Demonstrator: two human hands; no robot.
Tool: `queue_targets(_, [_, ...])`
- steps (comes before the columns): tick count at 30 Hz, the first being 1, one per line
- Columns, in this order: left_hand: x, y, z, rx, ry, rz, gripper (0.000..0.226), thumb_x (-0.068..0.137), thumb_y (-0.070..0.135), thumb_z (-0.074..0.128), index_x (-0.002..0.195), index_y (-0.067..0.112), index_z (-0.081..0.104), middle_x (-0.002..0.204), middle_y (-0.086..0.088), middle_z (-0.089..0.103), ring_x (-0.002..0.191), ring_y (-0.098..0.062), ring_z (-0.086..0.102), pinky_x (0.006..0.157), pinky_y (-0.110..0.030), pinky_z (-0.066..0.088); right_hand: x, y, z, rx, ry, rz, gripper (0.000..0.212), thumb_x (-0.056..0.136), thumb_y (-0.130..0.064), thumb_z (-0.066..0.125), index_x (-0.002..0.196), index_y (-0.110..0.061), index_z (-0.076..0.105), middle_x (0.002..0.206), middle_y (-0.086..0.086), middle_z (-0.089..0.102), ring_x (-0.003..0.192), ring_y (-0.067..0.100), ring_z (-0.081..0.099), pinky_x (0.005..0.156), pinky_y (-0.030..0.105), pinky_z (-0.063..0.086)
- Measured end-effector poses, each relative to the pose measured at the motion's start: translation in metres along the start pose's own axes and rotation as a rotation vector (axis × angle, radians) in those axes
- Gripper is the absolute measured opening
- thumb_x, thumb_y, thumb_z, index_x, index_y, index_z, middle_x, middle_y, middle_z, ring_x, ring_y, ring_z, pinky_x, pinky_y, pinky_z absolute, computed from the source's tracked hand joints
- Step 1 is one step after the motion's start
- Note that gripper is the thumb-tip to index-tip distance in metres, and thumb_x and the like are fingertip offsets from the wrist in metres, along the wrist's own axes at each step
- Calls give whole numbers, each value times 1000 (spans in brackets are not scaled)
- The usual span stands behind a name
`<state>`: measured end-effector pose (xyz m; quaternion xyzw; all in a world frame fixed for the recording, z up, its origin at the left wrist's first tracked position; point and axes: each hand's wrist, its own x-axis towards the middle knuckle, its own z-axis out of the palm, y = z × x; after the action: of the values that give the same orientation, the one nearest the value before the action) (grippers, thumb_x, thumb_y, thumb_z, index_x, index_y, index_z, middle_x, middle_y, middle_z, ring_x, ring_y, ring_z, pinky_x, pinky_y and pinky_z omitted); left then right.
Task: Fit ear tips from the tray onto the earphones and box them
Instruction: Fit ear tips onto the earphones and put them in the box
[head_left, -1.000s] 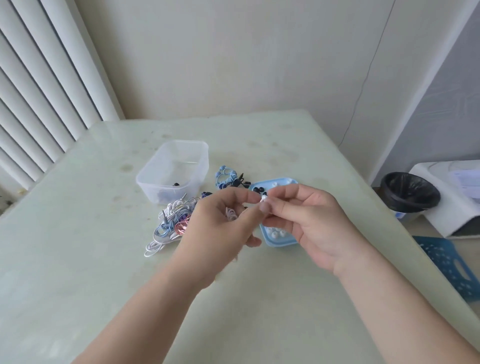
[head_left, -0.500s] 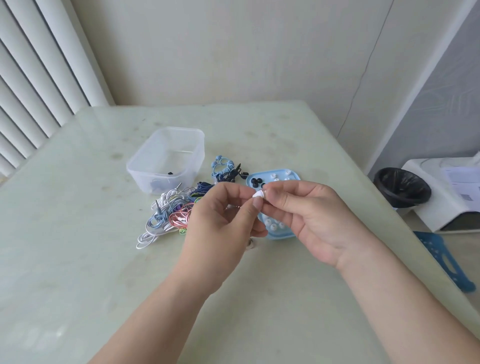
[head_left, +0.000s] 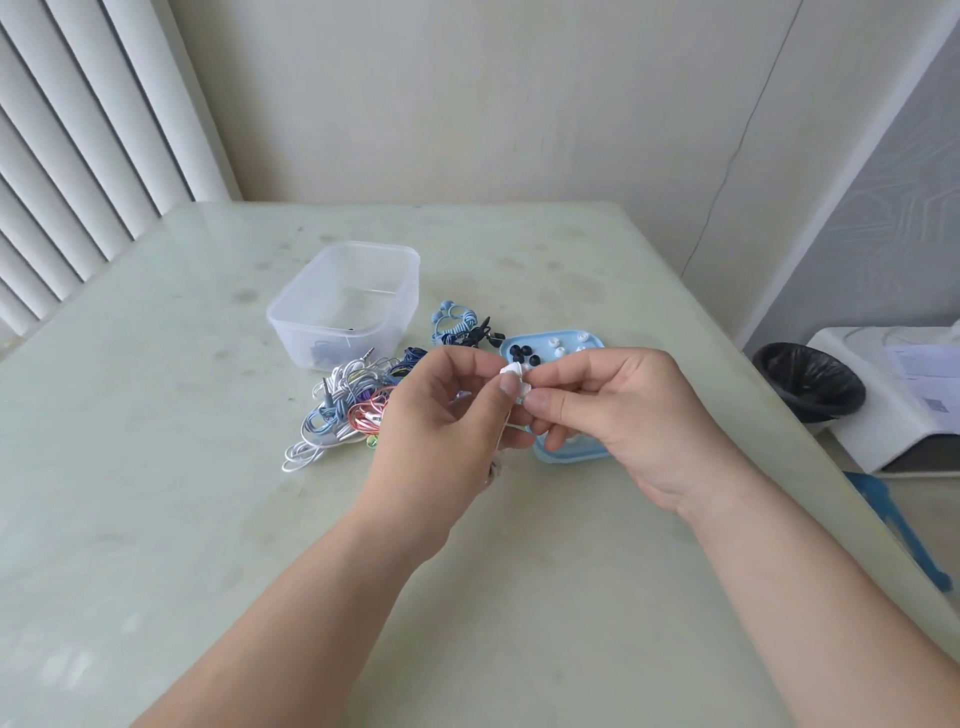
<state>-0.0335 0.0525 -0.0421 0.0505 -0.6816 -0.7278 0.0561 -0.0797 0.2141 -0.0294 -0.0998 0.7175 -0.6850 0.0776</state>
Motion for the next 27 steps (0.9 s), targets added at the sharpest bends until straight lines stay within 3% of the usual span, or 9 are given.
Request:
queue_targets(3, [1,-3,1,-25,-1,-10,11,100,21,67,103,10,64,80,-8,76,67,-22,72,60,-41,43,-1,1,0,-49,5,-5,16,79,4,82,93,-1,77,74,17,75,63,24,69,62,31,58])
queue_targets(8, [5,-9,3,-36,45,22,9,97,14,71,99,8,66,75,-8,74,64,-21,68,72,-48,48,-2,-10,-10,-93,16,35,30,77,-8,87,102,-7,70,77,19,75,60,26,66,54,34,55])
queue_targets(13, [5,-19,7,37,4,2,10,96,12,72,95,5,66,72,-9,73,62,-20,67,69,-42,56,4,-6,-41,-602,240,-26,14,81,-29,85,77,-22,74,61,-6,67,47,0,53,47,14,38])
queue_targets(15, [5,-22,7,58,-9,-7,10,96,11,72,94,4,65,70,-10,73,58,-21,64,65,-39,55,3,-3,-41,-698,168,16,14,82,-29,84,74,-23,74,58,-9,62,45,0,49,44,11,34])
queue_targets(18, [5,-23,7,31,-9,-2,7,96,7,71,95,5,65,70,-10,71,60,-22,65,63,-36,56,2,0,-35,-800,33,64,12,83,-25,82,73,-24,75,64,-9,66,49,1,51,52,16,40])
queue_targets(23, [8,-25,6,-12,-10,7,5,95,3,70,98,2,66,74,-10,71,63,-22,67,58,-27,54,3,-2,-45,-866,93,108,14,87,-21,76,73,-24,74,63,-14,66,50,-2,56,50,15,43])
queue_targets(27, [6,-26,7,33,-45,18,3,95,4,72,96,4,69,72,-10,73,63,-22,69,60,-29,57,-1,-5,-42,-929,5,171,12,82,-27,83,72,-24,77,68,-11,69,62,8,63,56,21,47])
